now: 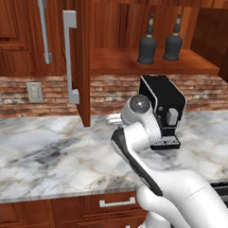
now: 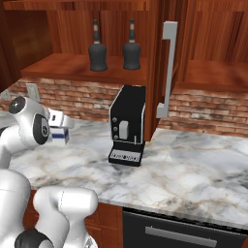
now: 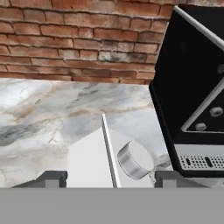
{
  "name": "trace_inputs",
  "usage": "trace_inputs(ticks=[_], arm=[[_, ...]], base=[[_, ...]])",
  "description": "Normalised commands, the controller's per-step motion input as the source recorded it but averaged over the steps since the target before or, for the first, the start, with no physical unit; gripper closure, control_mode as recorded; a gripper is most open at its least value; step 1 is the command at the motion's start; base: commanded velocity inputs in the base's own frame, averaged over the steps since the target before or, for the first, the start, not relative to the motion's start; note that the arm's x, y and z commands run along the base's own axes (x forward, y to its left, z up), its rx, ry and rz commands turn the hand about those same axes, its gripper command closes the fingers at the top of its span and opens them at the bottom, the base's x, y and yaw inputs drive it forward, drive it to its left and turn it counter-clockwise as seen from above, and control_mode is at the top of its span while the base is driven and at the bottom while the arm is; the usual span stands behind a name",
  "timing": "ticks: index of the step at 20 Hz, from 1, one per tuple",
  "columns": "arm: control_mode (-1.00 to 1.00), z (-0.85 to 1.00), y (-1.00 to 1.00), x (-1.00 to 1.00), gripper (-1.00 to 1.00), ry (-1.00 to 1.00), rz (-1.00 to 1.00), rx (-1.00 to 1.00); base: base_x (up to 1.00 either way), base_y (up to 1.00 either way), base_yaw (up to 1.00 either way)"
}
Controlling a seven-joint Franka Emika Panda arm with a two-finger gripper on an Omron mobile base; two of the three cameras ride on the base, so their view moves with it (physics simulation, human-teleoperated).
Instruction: Sort all alcoholic drinks to one cabinet, and non-alcoholic drinks to the other.
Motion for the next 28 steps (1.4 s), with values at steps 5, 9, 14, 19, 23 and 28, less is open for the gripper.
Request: trace_inputs(ticks=[5,9,14,19,23,28], arm=[[-1.00,0.69,-0.30,-0.44,1.00,-0.07,0.00,0.01],[-1.00,0.72,-0.21,-0.34,1.00,-0.07,0.00,0.00],[-1.00,0.60,-0.18,-0.36,1.00,-0.01,0.00,0.01],[-1.00,0.45,-0.29,-0.33,1.00,0.00,0.00,0.03],[-1.00,0.32,-0.24,-0.38,1.00,0.00,0.00,0.04],[1.00,0.16,-0.01,-0.46,1.00,0.00,0.00,0.00]], base=[[0.00,0.00,0.00],[0.00,0.00,0.00],[0.00,0.00,0.00],[0.00,0.00,0.00],[0.00,0.00,0.00],[-0.18,-0.02,0.00]])
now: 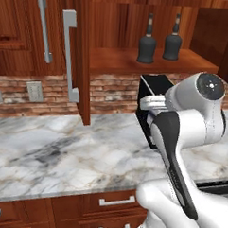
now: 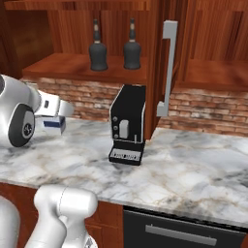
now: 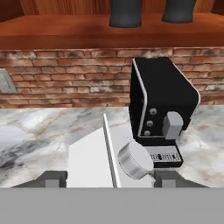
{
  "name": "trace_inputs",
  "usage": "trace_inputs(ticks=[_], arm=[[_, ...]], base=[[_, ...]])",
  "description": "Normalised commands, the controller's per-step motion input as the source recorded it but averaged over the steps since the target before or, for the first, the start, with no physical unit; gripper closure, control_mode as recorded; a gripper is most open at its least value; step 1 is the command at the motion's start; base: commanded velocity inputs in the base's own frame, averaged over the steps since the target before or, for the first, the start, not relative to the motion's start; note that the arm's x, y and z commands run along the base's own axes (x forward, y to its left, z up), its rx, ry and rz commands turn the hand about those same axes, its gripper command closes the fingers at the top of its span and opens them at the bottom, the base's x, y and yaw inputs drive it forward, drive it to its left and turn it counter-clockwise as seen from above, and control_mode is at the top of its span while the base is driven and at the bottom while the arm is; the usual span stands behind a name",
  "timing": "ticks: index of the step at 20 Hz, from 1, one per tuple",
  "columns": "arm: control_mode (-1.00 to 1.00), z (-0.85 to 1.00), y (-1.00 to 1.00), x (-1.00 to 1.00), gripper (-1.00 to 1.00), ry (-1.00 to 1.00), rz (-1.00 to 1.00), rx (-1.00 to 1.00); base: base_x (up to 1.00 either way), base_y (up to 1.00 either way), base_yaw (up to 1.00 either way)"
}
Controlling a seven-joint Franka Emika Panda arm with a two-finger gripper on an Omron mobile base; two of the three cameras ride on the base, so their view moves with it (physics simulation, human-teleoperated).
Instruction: Sort all alcoholic drinks to one cabinet, and non-alcoholic drinks to the other.
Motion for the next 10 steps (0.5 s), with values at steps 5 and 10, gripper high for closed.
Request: trace_inputs(ticks=[5,10], arm=[[1.00,0.00,0.00,0.00,1.00,0.00,0.00,0.00],[1.00,0.00,0.00,0.00,1.00,0.00,0.00,0.00]], base=[[-1.00,-0.06,0.00],[-0.89,-0.37,-0.01]])
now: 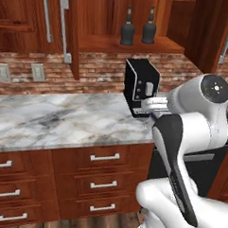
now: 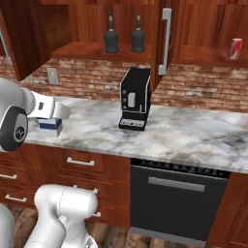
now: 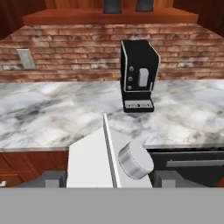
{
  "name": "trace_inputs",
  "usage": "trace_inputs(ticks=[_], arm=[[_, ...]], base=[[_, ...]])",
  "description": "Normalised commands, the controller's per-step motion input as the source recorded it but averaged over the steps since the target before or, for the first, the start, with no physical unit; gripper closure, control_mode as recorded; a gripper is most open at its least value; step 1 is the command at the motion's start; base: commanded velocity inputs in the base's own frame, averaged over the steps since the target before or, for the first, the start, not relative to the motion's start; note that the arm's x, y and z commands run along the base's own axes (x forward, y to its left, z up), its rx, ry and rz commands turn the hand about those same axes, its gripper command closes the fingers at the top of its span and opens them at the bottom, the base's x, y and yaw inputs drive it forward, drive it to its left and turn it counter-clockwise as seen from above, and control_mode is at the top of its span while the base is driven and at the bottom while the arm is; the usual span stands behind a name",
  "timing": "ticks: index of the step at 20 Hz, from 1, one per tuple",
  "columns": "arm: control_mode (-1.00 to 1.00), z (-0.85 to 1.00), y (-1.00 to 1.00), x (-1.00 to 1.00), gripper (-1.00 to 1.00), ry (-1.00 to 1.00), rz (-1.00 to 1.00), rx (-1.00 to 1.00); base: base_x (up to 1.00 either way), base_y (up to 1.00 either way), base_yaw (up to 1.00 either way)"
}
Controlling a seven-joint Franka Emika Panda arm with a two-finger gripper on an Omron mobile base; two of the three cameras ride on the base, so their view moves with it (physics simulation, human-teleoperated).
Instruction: Sort all alcoholic drinks to one cabinet, and non-alcoholic drinks to the other.
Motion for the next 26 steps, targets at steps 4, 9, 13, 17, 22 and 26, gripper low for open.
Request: trace_inputs(ticks=[4,9,13,17,22,26], arm=[[1.00,0.00,0.00,0.00,1.00,0.00,0.00,0.00],[1.00,0.00,0.00,0.00,1.00,0.00,0.00,0.00],[1.00,0.00,0.00,0.00,1.00,0.00,0.00,0.00],[1.00,0.00,0.00,0.00,1.00,0.00,0.00,0.00],[1.00,0.00,0.00,0.00,1.00,0.00,0.00,0.00],[1.00,0.00,0.00,0.00,1.00,0.00,0.00,0.00]], base=[[-0.29,-0.78,-0.03],[-0.10,-0.90,-0.03],[-0.13,-0.84,-0.03],[0.02,-0.75,-0.04],[0.53,-0.52,-0.04],[0.89,-0.29,-0.03]])
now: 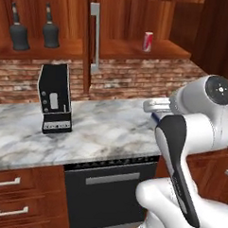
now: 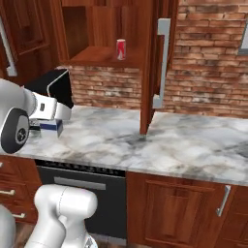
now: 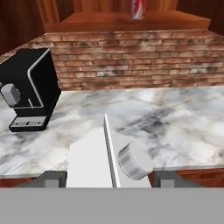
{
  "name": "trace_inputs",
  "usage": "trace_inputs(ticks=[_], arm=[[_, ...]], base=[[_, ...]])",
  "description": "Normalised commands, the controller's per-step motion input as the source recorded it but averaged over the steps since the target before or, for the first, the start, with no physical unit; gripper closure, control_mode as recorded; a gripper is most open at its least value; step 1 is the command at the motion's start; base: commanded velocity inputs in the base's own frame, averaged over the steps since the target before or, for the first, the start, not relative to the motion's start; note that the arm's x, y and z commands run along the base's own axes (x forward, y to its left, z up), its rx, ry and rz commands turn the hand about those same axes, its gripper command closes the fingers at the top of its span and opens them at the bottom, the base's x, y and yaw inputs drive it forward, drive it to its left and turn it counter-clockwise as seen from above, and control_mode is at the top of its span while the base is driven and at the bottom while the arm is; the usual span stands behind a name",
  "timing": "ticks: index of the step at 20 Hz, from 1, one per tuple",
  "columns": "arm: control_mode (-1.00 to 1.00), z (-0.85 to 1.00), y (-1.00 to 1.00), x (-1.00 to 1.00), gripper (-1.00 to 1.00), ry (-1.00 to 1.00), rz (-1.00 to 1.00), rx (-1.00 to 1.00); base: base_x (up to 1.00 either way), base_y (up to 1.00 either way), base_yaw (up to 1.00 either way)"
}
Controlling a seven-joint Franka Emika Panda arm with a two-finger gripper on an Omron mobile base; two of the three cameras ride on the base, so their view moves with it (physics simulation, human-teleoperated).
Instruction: Sort all alcoholic drinks to one cabinet, and non-alcoholic drinks to the other.
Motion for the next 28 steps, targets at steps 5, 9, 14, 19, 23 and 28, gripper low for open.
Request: trace_inputs(ticks=[5,9,14,19,23,28], arm=[[1.00,0.00,0.00,0.00,1.00,0.00,0.00,0.00],[1.00,0.00,0.00,0.00,1.00,0.00,0.00,0.00],[1.00,0.00,0.00,0.00,1.00,0.00,0.00,0.00],[-1.00,0.01,-0.02,0.00,1.00,0.00,0.00,0.00],[-1.00,0.42,-0.03,0.01,1.00,-0.15,0.00,0.00],[-1.00,0.80,0.00,0.06,1.00,-0.23,0.00,-0.01]], base=[[0.86,-0.01,-0.02],[0.64,-0.01,0.00],[0.29,-0.03,0.00],[0.00,-0.11,0.00],[0.00,0.00,0.00],[0.00,0.00,0.00]])
